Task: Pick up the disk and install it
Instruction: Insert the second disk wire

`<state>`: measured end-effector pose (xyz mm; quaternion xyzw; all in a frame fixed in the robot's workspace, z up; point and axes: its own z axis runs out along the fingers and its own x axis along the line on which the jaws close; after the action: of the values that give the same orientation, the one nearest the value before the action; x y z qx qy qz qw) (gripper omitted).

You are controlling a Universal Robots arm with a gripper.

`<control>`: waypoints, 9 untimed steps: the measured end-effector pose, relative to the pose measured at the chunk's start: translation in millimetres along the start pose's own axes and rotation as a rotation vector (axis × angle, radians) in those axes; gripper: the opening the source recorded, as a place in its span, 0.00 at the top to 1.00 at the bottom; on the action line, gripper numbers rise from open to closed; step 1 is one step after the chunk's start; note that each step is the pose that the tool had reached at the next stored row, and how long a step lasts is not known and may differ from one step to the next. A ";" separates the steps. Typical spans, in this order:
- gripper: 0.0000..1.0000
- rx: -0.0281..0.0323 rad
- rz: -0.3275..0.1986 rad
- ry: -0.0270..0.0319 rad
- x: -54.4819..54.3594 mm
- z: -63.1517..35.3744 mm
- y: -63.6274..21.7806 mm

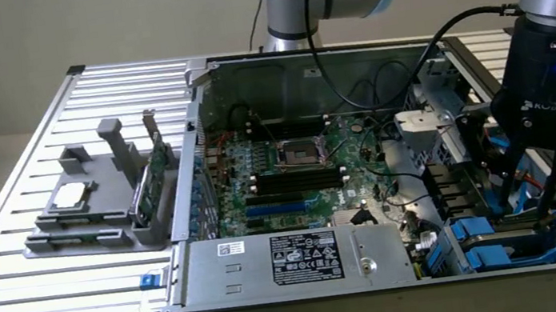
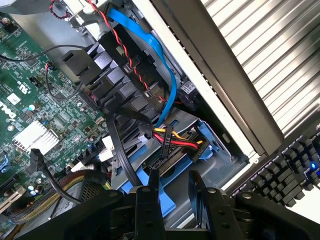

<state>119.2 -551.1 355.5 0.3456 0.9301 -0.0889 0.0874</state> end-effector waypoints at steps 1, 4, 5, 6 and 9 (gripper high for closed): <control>0.63 0.0003 0.000 -0.0002 0.0 0.0 0.0; 0.63 0.0003 0.000 -0.0002 0.0 0.0 0.0; 0.63 0.0003 0.000 -0.0002 0.0 0.0 -0.1; 0.63 0.0006 0.001 -0.0001 -0.1 0.0 -0.1; 0.63 0.0033 0.013 0.0013 -1.0 0.4 -1.0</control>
<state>119.4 -552.6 355.5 0.3520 0.9276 -0.0896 0.0869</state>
